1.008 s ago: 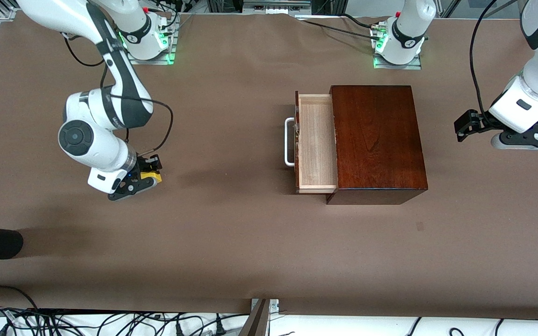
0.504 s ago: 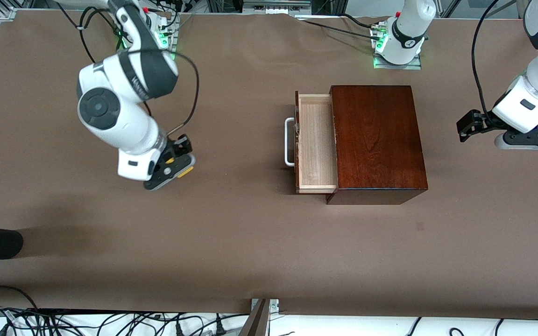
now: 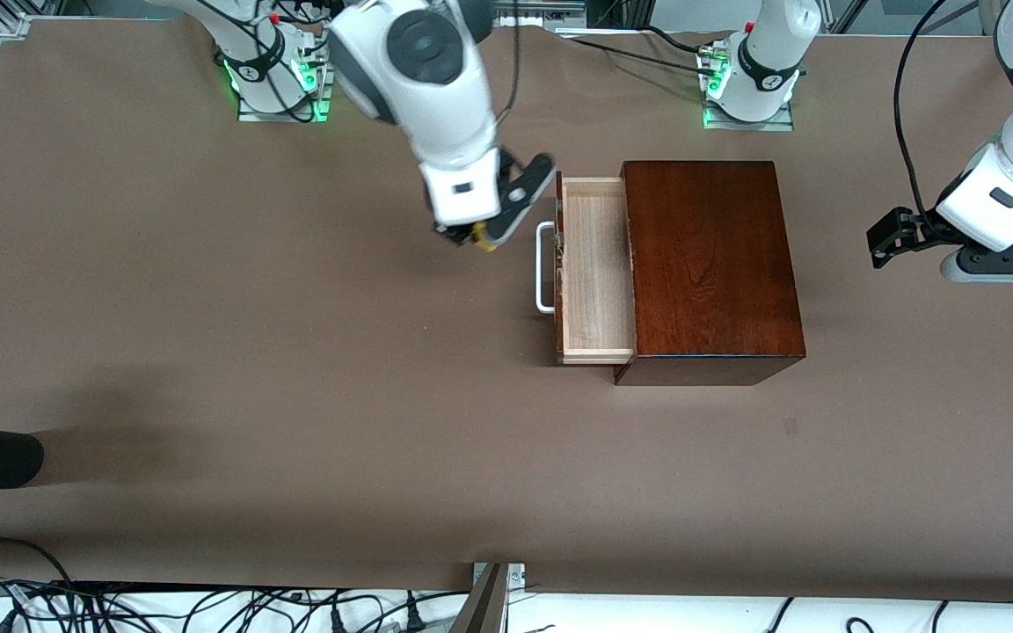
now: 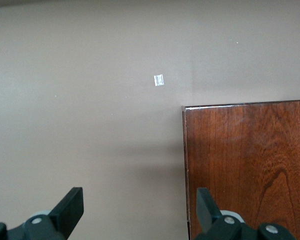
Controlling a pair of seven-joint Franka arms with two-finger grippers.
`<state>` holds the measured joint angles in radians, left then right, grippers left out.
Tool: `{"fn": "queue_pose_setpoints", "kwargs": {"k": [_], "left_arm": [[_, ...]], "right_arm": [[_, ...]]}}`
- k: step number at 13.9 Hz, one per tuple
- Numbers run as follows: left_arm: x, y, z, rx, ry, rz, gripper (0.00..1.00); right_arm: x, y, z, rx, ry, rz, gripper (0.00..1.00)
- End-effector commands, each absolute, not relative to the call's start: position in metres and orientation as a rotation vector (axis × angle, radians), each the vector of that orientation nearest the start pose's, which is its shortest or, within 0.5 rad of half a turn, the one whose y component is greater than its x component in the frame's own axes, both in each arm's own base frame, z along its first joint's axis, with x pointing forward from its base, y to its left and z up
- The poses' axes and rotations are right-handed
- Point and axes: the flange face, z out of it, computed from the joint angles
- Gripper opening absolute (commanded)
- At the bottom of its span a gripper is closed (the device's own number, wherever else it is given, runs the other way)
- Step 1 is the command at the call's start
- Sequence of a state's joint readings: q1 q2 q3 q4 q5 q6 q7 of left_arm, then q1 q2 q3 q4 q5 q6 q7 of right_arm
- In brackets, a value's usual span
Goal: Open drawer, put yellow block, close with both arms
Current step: 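Carry the yellow cube with the right gripper over the open drawer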
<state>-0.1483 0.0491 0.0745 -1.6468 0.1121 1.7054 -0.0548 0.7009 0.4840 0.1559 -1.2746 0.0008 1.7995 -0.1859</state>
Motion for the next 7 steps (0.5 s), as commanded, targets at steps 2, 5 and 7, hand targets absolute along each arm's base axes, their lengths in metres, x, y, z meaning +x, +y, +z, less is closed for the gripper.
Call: {"fn": "queue_pose_setpoints", "kwargs": {"k": [2,5,7], "left_arm": [[0.580,-0.031,0.579,-3.049,0.073,-0.037,1.00],[0.581,-0.034,0.577,-3.049,0.078,-0.035,1.00],[0.581,-0.036,0.577,-3.049,0.082,-0.036,1.00]], "right_arm": [[0.448,0.593,0.470,-2.552,-1.805,-0.123,0.00],[0.426,0.627,0.443,-2.523,-1.937,-0.183,0.00],[0.416,0.644,0.428,-2.499,-1.984,-0.226,0.00]]}}
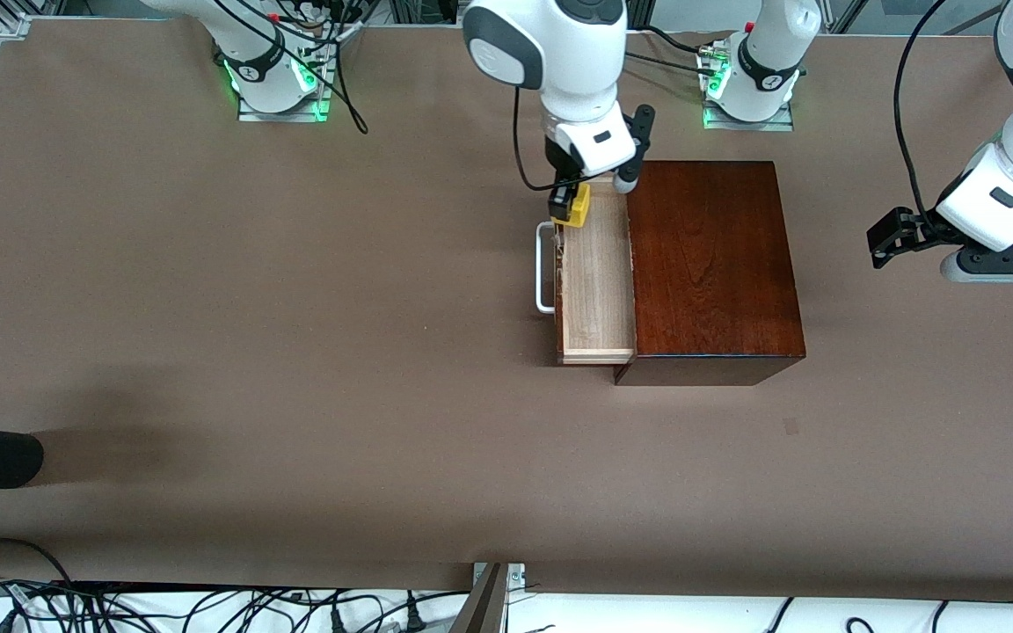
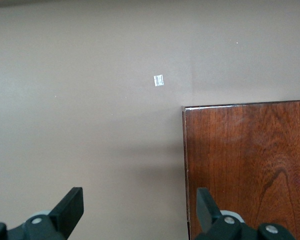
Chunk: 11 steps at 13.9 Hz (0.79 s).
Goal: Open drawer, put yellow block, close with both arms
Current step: 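Carry the yellow cube with the right gripper over the open drawer, then lower the cube into the drawer and open the right gripper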
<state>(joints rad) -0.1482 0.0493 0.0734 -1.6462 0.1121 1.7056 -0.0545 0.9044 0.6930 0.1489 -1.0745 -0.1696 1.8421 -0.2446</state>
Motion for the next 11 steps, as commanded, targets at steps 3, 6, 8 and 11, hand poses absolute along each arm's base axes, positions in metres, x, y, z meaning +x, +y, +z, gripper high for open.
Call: {"fn": "queue_pose_setpoints", "kwargs": {"k": [3,6,8,11], "left_arm": [[0.581,-0.035,0.576,-3.049,0.082,-0.033,1.00],[0.582,-0.034,0.576,-3.049,0.085,-0.033,1.00],[0.582,-0.034,0.575,-3.048,0.085,-0.030,1.00],[0.583,-0.034,0.574,-3.048,0.085,-0.026,1.00]], "right_arm": [[0.416,0.658,0.409,-2.490,-2.017,-0.257,0.00],[0.413,0.664,0.398,-2.476,-2.045,-0.279,0.00],[0.409,0.667,0.390,-2.441,-2.123,-0.280,0.00],[0.411,0.670,0.371,-2.350,-2.231,-0.274,0.00]]}}
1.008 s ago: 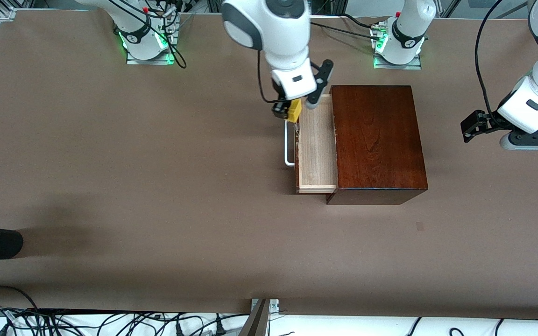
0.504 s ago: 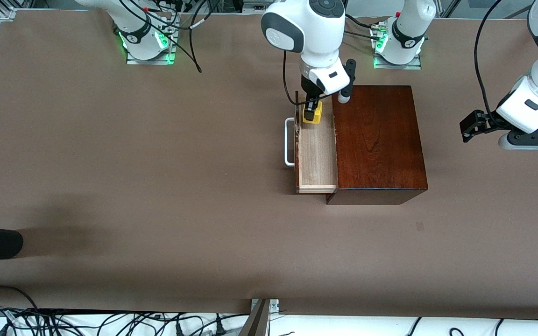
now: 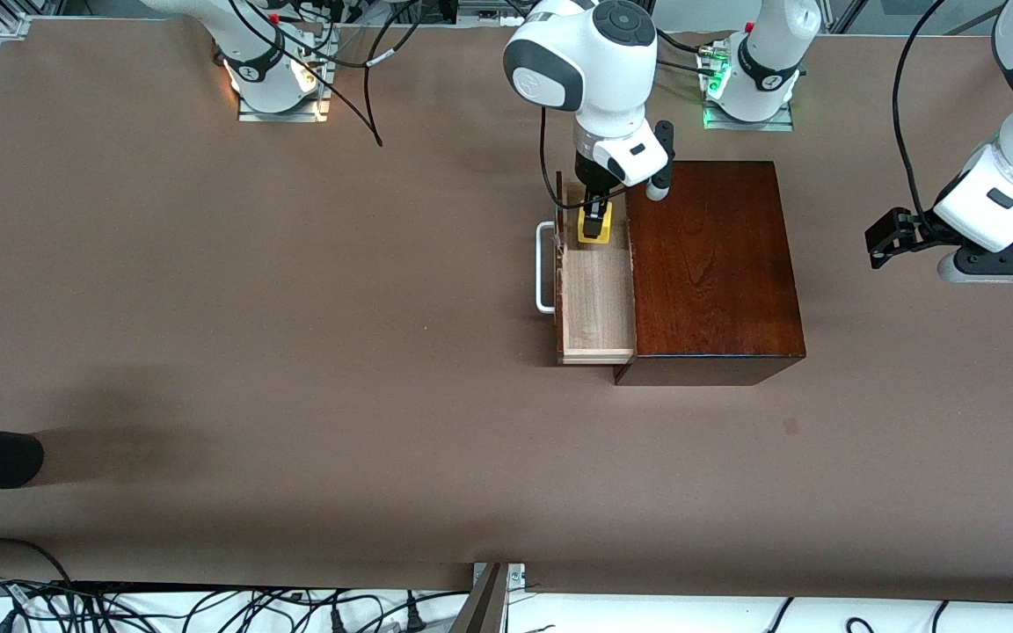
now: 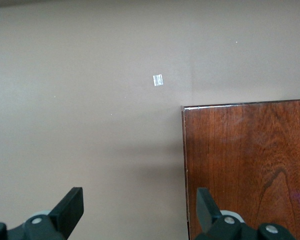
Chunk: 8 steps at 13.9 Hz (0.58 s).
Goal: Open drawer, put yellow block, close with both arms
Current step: 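Lower the cube into the drawer and open the right gripper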
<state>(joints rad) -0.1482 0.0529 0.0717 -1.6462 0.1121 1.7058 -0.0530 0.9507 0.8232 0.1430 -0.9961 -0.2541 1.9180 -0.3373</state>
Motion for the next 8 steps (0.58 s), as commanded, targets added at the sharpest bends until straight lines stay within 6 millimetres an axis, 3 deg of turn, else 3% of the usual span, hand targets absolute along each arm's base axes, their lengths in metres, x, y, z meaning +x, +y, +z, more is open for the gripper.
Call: {"fn": "queue_pose_setpoints", "kwargs": {"k": [1,8], "left_arm": [[0.583,-0.034,0.573,-3.048,0.085,-0.023,1.00],[0.583,-0.036,0.572,-3.048,0.092,-0.019,1.00]], "right_arm": [[0.412,0.670,0.367,-2.340,-2.244,-0.268,0.00],[0.411,0.666,0.339,-2.274,-2.331,-0.163,0.00]]}}
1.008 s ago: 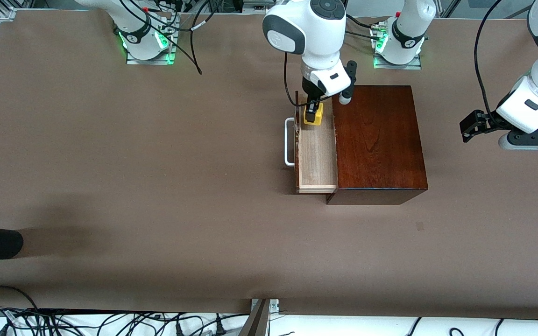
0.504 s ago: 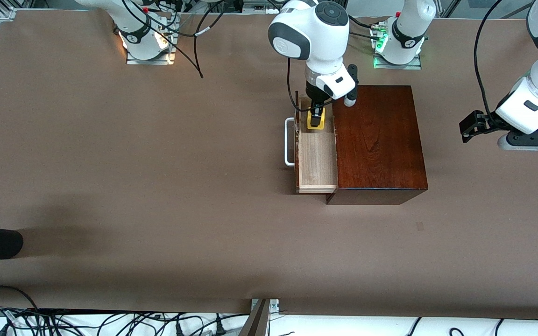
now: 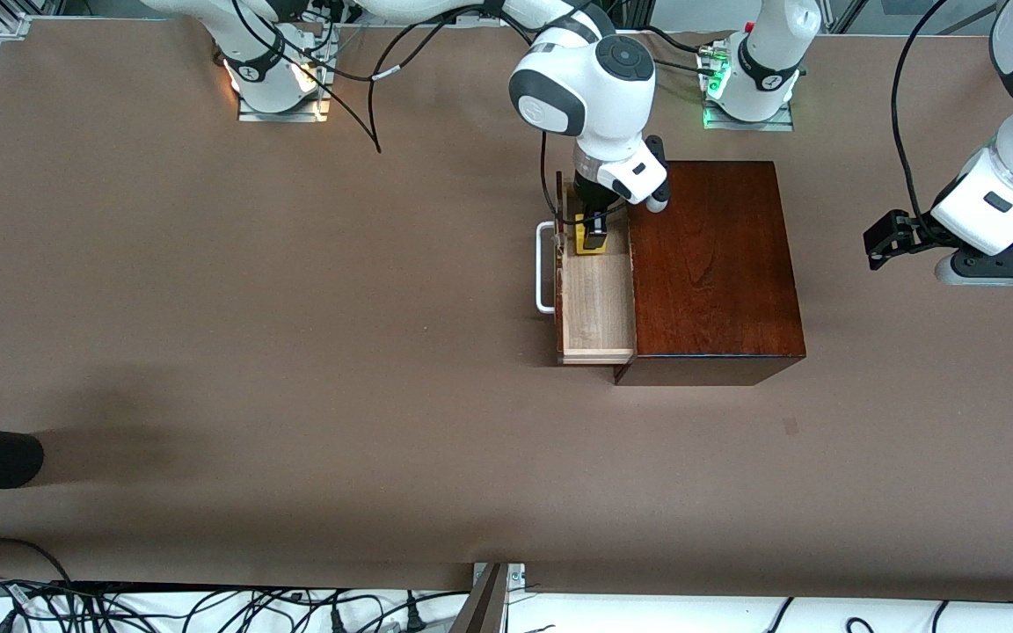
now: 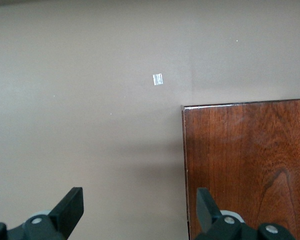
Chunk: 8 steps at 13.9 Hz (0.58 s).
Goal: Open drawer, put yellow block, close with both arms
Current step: 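Lower the cube into the drawer and open the right gripper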
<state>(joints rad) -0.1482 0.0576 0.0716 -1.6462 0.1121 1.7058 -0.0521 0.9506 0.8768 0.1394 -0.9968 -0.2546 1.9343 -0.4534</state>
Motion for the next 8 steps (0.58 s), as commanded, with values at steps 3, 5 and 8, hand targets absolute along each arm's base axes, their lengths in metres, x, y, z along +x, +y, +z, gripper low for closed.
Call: {"fn": "queue_pose_setpoints", "kwargs": {"k": [3,5,8], "left_arm": [[0.583,-0.037,0.572,-3.046,0.143,-0.019,1.00],[0.583,-0.035,0.572,-3.044,0.165,-0.018,1.00],[0.583,-0.034,0.572,-3.044,0.162,-0.018,1.00]], "right_arm": [[0.411,0.663,0.328,2.107,2.159,0.123,0.00],[0.410,0.662,0.322,2.101,2.160,0.111,0.00],[0.407,0.663,0.312,2.105,2.157,0.100,0.16]]}}
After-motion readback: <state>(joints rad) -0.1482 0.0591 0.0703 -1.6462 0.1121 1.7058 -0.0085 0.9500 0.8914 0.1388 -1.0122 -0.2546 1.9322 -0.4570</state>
